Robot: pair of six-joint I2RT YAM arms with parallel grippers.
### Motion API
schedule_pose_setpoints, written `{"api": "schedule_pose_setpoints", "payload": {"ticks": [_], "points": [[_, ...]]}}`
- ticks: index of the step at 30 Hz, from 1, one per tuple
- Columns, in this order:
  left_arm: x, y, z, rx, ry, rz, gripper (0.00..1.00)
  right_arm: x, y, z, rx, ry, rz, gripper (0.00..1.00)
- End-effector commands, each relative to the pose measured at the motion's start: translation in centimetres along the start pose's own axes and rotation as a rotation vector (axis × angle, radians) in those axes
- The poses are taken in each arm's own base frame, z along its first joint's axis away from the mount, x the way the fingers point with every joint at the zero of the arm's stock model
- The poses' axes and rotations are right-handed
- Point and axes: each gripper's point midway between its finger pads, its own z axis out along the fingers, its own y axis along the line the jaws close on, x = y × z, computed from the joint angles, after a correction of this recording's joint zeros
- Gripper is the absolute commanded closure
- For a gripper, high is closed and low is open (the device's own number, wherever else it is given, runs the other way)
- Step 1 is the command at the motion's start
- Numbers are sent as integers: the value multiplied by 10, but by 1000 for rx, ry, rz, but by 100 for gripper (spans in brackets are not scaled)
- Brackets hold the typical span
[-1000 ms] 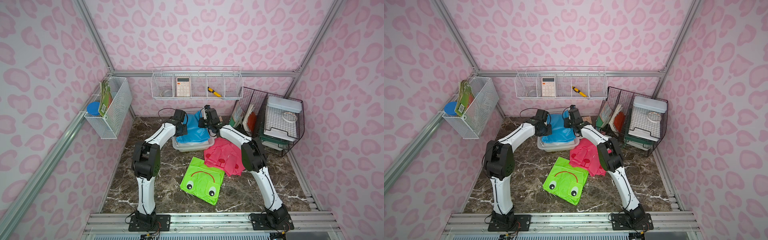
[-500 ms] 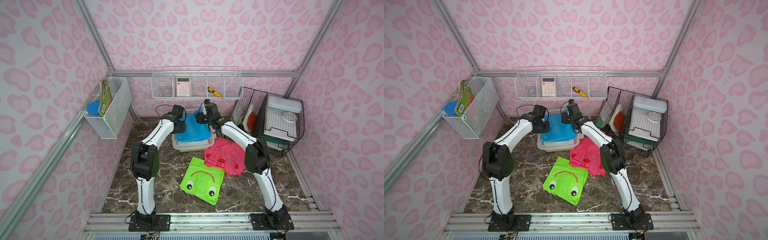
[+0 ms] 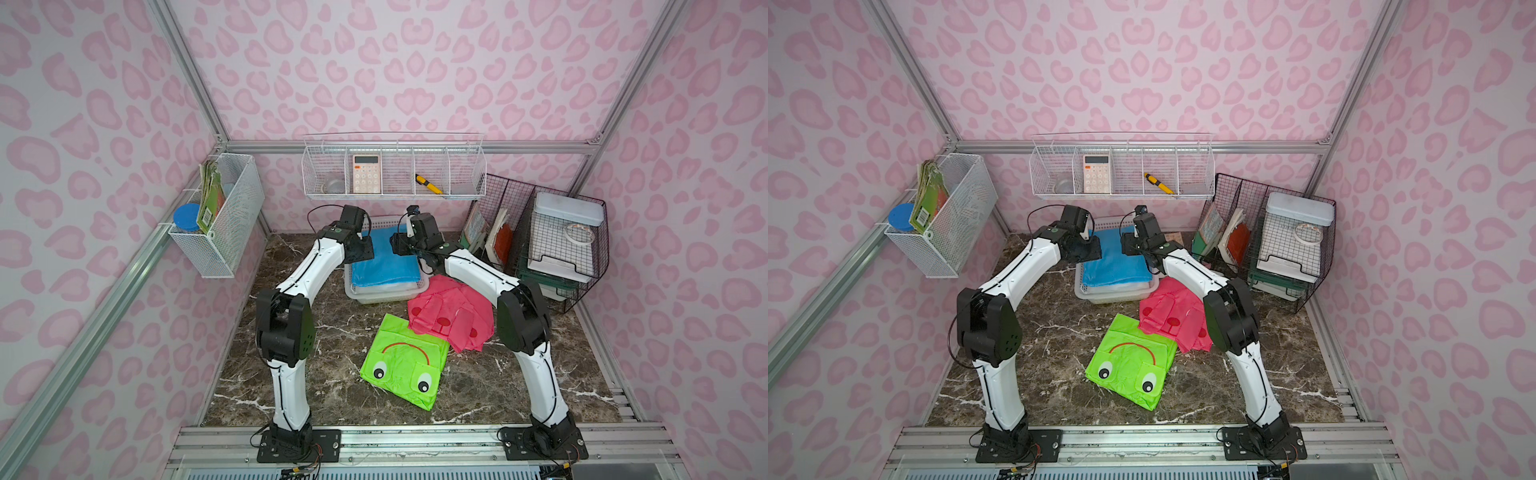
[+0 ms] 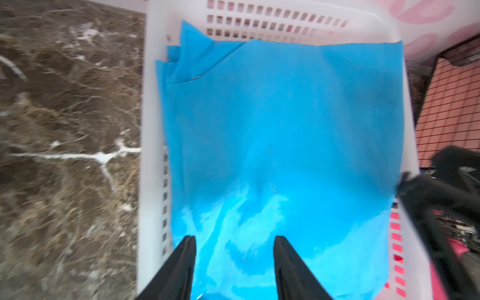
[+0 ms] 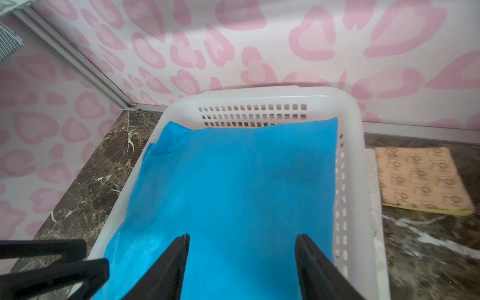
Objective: Put the folded raincoat in the basket
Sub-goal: Place the raincoat in the basket.
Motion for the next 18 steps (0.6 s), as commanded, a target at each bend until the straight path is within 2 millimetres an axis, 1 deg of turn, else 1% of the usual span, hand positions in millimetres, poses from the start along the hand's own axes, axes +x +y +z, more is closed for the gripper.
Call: {"api": "schedule_pose_setpoints", "payload": {"ticks": [1,4,7,9,11,15,17,18], "points": [[-4,-9,18,53,-12,-9,46,15,4,18,-51,42,21,33],[1,-1,38,45,15,-40,43,36,-10,35,-25,99,40,33],[9,4,59,35,51,-41,43,54,-25,44,5,140,59,34],[18,8,72,22,83,-39,43,61,-30,47,13,156,72,35],[25,11,81,13,109,-47,43,65,-31,49,11,164,76,35],[32,9,85,17,149,-61,43,68,-34,51,23,167,79,35],[30,8,81,16,152,-63,43,67,-35,50,25,169,80,35],[26,7,75,18,147,-61,43,64,-34,48,23,164,79,35]]}}
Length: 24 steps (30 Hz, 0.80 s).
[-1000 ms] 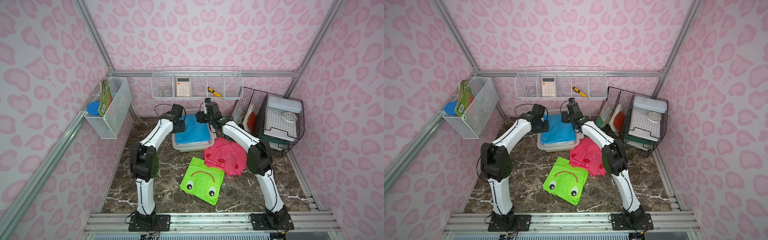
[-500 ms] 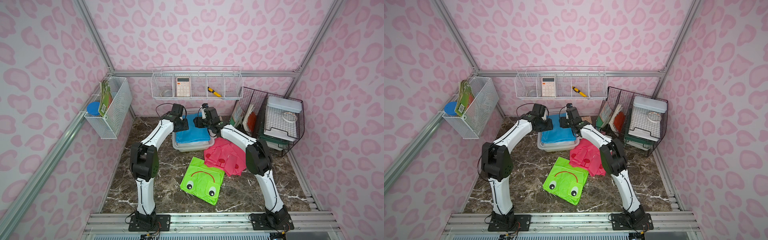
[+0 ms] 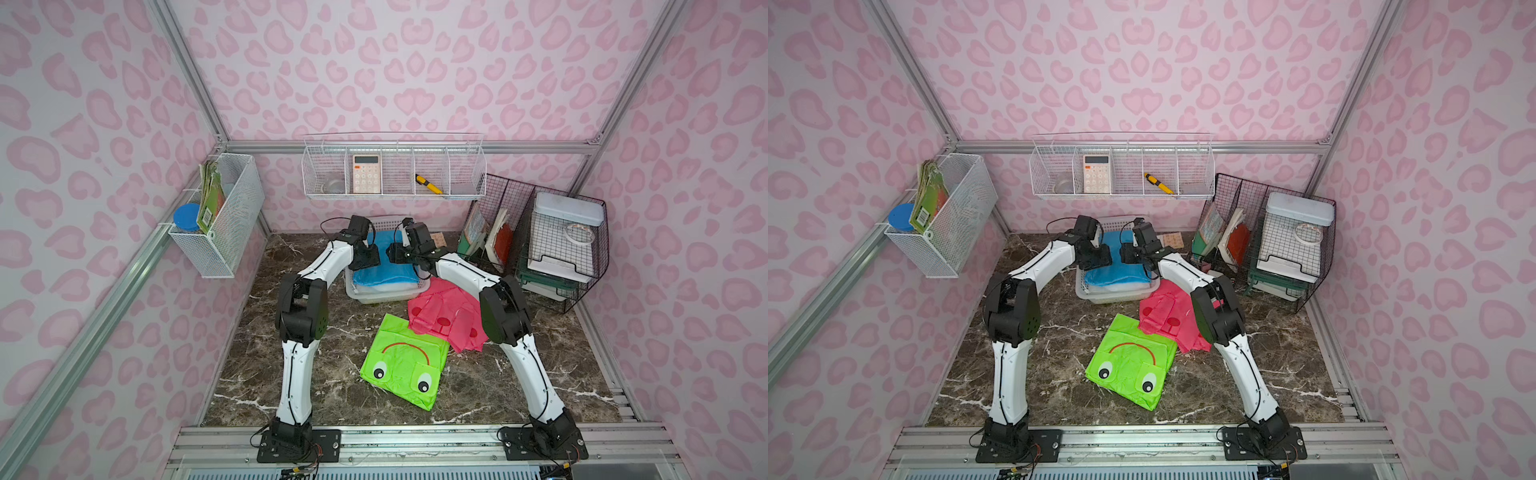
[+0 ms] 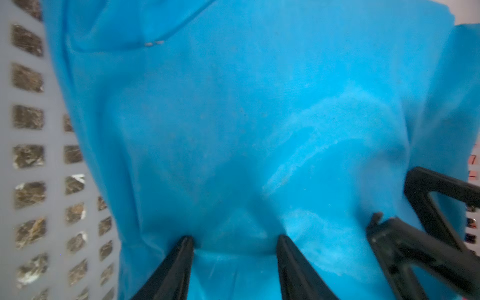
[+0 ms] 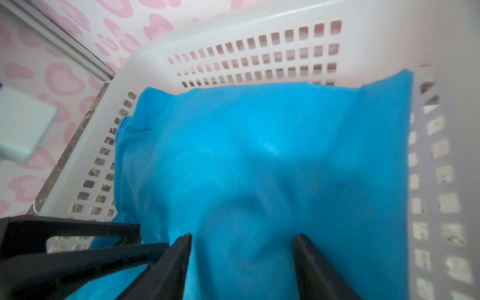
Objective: Put the folded raincoat in the basket
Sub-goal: Place the raincoat in the basket.
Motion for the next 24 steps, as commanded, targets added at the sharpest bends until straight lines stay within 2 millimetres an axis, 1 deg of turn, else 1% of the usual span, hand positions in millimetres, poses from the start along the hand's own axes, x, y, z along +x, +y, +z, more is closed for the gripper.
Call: {"api": "schedule_pose_setpoints", "payload": {"ticks": [1,4,7,8,9,10,12,14,16,18,21,24], "points": [[3,-1,-11,1,24,-10,43,9,-9,-4,34,50,14,35],[-7,-6,-39,4,-13,-6,43,-15,6,-25,8,12,-7,34],[-14,-9,-75,3,-52,-23,42,-41,27,-57,0,-50,-49,33],[-15,-11,-88,10,-64,-28,42,-49,36,-72,-7,-74,-66,33],[-14,-11,-101,17,-78,-35,41,-54,43,-86,-13,-93,-80,32],[-12,-11,-111,23,-88,-40,41,-54,47,-96,-16,-103,-92,32],[-6,-9,-139,30,-126,-56,39,-51,54,-123,-22,-126,-105,31],[10,-1,-160,36,-154,-76,38,-39,56,-145,-36,-127,-105,31],[32,9,-175,46,-173,-101,35,-20,57,-164,-55,-116,-108,31],[66,20,-187,57,-176,-114,33,3,57,-183,-64,-94,-114,31],[113,31,-198,49,-157,-90,31,51,55,-202,-63,-29,-148,31],[158,40,-199,42,-103,-46,31,100,54,-218,-58,43,-178,31]]}}
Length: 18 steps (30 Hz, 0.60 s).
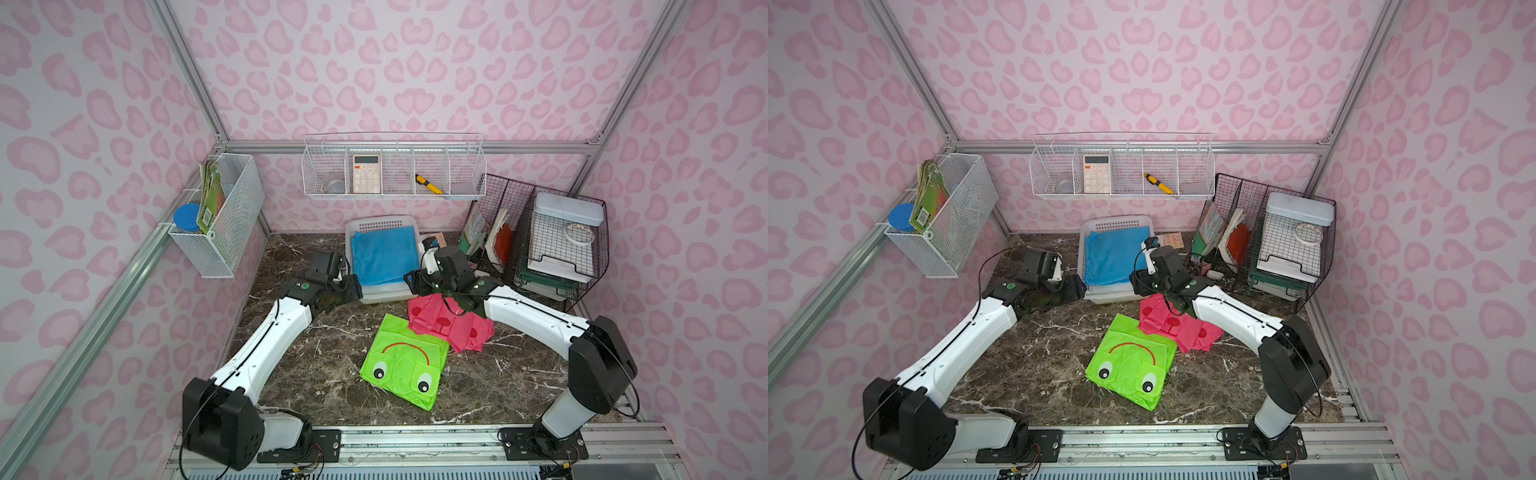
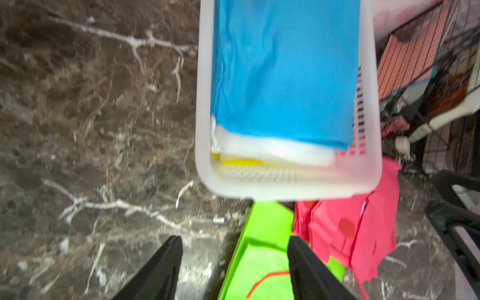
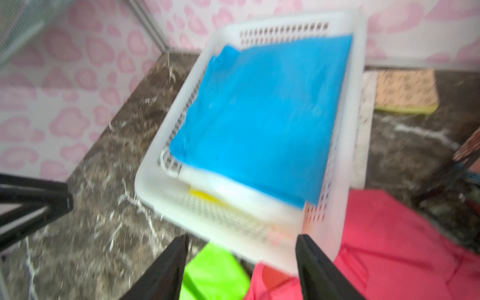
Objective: Put the folded raincoat in the basket
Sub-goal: Place the raincoat in the basket, then adjust the raincoat at the center of the board.
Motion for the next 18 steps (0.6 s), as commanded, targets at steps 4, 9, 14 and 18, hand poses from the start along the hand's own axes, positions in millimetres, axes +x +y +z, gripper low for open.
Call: {"api": "schedule_pose_setpoints", "payload": {"ticks": [4,9,14,18], "points": [[76,11,0,37,94,42,30,80,8,-28,12,96,-32,32],[131,4,8,30,156,73,30,134,10,-42,14,162,-38,32],[177,-11,10,68,198,72,31,172,2,-38,8,228,-8,33],[209,-10,14,46,235,100,32,189,3,-29,1,290,-20,34]]}}
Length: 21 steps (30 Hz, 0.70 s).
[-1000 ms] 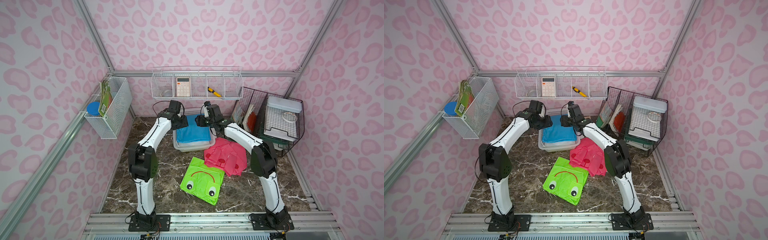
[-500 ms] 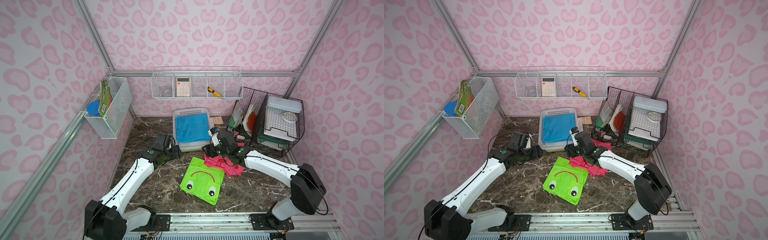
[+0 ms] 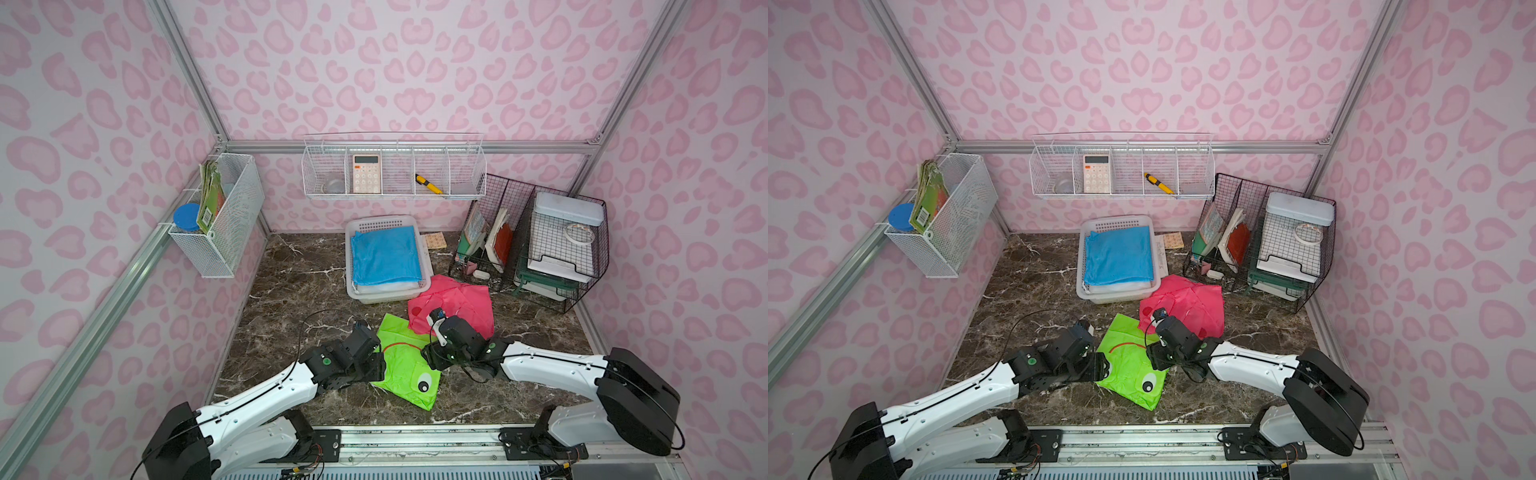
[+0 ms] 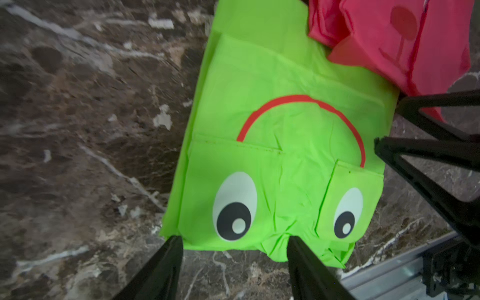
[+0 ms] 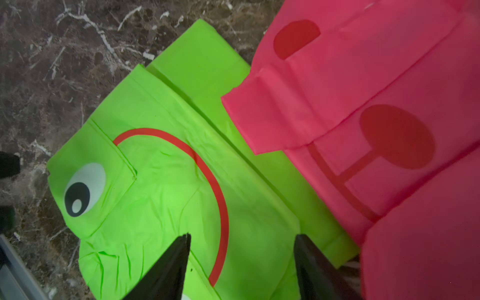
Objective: Put the folded raincoat in the basket
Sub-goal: Adjust the raincoat at the center of the board.
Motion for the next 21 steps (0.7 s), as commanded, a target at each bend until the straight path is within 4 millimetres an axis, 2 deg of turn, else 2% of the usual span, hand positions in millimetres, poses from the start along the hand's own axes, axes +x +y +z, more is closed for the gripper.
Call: {"api": "schedule_pose_setpoints", "payload": {"ticks": [1,4,6,8,11,14,16,21], "points": [[7,1,8,-27,-20,-74,32,-2,7,8,-19,-3,3,34],[18,4,22,-32,13,-99,32,7,7,15,-21,21,-7,34],[20,12,28,-74,15,-118,35,15,8,19,-25,40,-10,34],[18,27,24,-182,12,-141,38,23,13,21,-39,58,-24,35],[7,37,15,-275,-12,-112,38,34,25,22,-60,81,-72,35],[-3,48,16,-281,-23,-122,38,40,43,22,-106,98,-110,35],[-4,62,22,-280,11,-169,38,42,55,24,-128,103,-138,35],[-8,84,31,-313,53,-192,38,38,91,31,-220,102,-179,35]]}}
